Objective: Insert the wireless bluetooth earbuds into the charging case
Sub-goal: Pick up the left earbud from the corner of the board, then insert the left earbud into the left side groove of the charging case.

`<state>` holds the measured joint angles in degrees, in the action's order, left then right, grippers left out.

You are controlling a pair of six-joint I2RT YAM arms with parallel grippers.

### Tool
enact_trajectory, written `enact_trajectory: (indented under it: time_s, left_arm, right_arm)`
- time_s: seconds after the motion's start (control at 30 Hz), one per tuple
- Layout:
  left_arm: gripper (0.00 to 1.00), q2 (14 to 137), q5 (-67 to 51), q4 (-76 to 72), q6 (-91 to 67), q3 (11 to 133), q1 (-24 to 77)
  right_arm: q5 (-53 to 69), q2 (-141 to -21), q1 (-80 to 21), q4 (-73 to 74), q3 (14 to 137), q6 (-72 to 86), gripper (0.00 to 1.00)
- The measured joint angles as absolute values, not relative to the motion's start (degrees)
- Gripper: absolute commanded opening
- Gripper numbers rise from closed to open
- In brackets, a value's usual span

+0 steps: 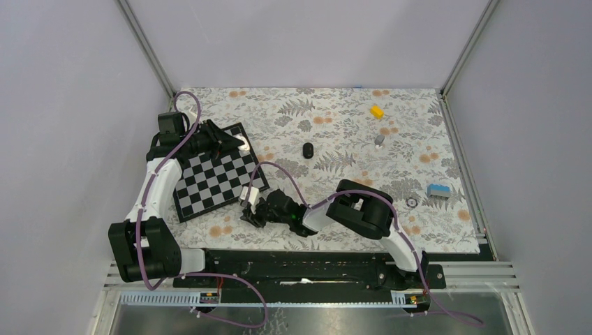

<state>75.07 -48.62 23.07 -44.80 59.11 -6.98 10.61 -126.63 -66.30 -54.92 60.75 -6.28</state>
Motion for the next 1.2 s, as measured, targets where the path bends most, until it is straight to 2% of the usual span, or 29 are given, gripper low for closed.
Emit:
enact_trajectory:
  time_s: [0.07, 0.17, 0.4, 0.7, 0.93, 1.2]
  left_arm:
    - [0.00, 75.07, -48.64, 23.07, -44.80, 59.11, -6.98]
    - [0.00, 75.07, -48.64, 23.07, -44.80, 59.11, -6.98]
    - [0.00, 75.07, -48.64, 23.05, -44.82, 59.11, -6.98]
    - [0.00, 75.24, -48.64, 23.05, -44.80, 59.11, -6.90]
    - [0.00, 80.09, -46.98, 28.88, -39.48, 64.34, -0.45]
    - [0.00, 84.71, -47.18, 33.93, -33.98, 66.96, 9.56]
  right_arm:
    - [10.61, -126.63, -66.30, -54.87, 60.75, -6.39, 0.22]
    - [10.55, -126.63, -66.30, -54.87, 60.75, -6.44, 0.18]
    - [9.56, -125.89, -66.32, -54.96, 59.68, -6.48, 0.15]
    - [4.60, -119.87, -66.13, -54.00, 52.34, -8.64, 0.13]
    - [-0.30, -108.64, -62.65, -51.42, 42.78, -13.47, 0.13]
    - [-5.74, -87.81, -57.54, -43.20, 36.82, -23.40, 0.10]
